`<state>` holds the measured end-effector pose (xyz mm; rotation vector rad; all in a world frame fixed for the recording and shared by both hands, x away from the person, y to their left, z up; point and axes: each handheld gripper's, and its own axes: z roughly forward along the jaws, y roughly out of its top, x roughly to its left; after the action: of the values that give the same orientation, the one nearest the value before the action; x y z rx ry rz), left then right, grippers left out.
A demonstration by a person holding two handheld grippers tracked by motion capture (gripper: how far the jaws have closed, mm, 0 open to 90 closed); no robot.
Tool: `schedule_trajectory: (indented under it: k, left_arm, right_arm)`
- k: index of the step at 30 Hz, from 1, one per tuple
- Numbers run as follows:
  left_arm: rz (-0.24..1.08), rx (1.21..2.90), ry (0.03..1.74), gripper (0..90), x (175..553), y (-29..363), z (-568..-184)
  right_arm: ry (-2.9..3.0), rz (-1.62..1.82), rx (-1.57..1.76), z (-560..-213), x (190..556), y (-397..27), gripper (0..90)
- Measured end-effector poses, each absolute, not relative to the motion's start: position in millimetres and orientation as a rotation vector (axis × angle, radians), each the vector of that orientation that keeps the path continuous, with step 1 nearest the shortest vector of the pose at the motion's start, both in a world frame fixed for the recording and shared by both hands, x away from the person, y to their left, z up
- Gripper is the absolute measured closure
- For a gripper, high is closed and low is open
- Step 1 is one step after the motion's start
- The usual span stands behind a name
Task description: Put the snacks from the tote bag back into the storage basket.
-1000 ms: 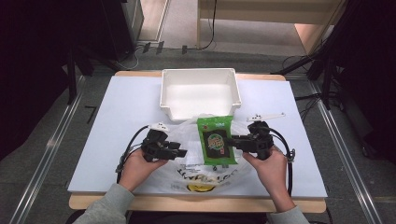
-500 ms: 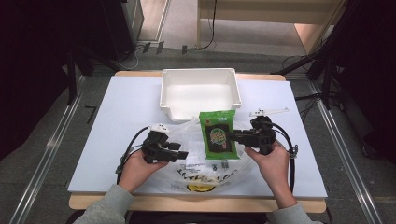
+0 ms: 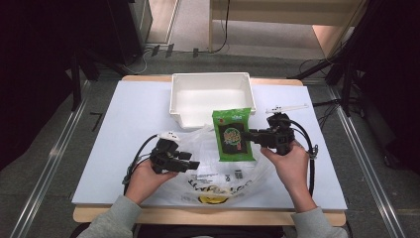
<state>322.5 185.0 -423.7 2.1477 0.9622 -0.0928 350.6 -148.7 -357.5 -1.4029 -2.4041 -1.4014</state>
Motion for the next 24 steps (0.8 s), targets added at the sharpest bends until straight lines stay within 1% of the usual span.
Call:
schedule_trajectory:
  k: [24]
  left_arm:
    - [-0.108,2.166,0.961,45.4,325,184,-428]
  right_arm:
    - [-2.454,-1.419,-1.415,-316,388,-147,73.8]
